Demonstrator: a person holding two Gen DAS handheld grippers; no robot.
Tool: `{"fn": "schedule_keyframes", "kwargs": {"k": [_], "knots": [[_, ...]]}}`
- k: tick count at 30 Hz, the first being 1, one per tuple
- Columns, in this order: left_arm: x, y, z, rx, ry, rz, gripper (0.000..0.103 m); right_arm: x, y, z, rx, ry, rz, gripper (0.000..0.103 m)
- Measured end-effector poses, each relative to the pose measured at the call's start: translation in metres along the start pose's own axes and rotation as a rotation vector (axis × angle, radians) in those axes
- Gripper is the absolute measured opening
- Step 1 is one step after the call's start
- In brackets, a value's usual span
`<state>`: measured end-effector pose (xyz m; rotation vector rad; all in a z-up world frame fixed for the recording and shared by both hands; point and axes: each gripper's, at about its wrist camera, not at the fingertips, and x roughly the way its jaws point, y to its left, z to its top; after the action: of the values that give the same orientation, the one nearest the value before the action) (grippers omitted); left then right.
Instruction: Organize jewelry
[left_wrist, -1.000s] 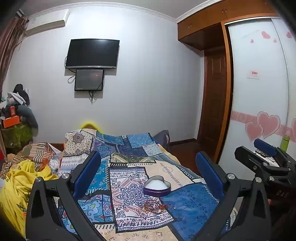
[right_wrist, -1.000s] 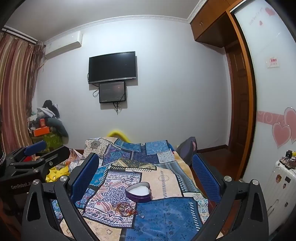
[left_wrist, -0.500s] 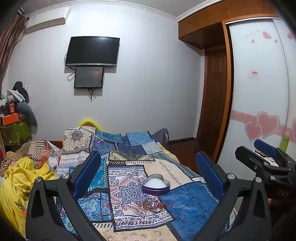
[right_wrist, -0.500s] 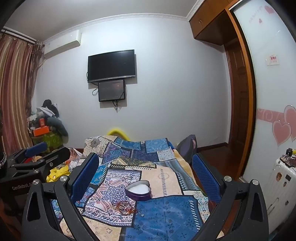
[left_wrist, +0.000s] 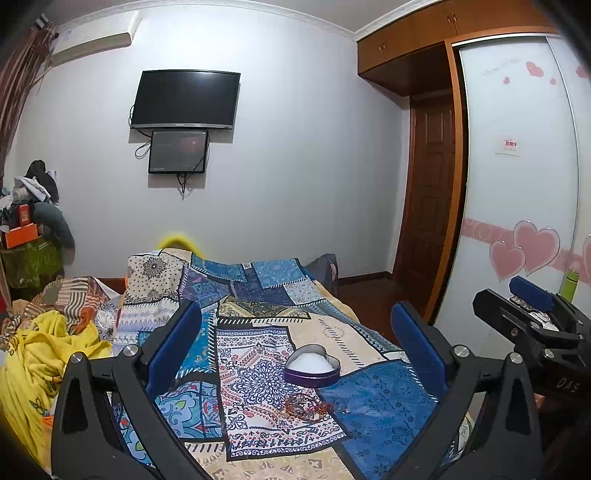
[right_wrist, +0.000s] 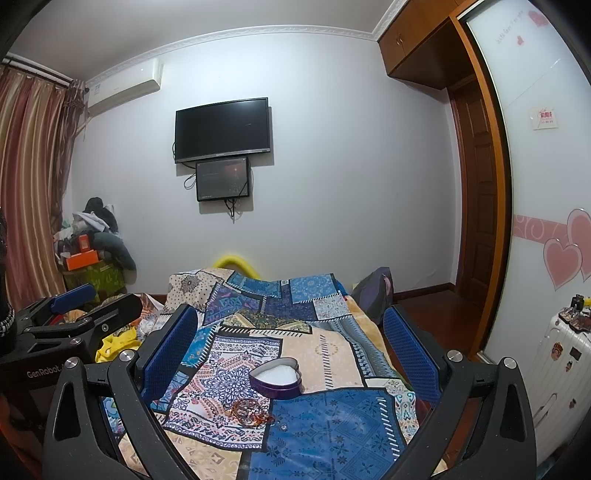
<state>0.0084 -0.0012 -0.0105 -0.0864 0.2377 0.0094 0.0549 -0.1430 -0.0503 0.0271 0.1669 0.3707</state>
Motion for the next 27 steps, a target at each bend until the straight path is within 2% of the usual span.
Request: {"fn": "schedule_keyframes", "kwargs": {"k": [27], "knots": [[-0.0007,-0.0041,0.0013,0.014,-0.003,0.006,0.103,-0.0017,0.0006,0.0011,0.002,0.0,0.001,0.1]]}}
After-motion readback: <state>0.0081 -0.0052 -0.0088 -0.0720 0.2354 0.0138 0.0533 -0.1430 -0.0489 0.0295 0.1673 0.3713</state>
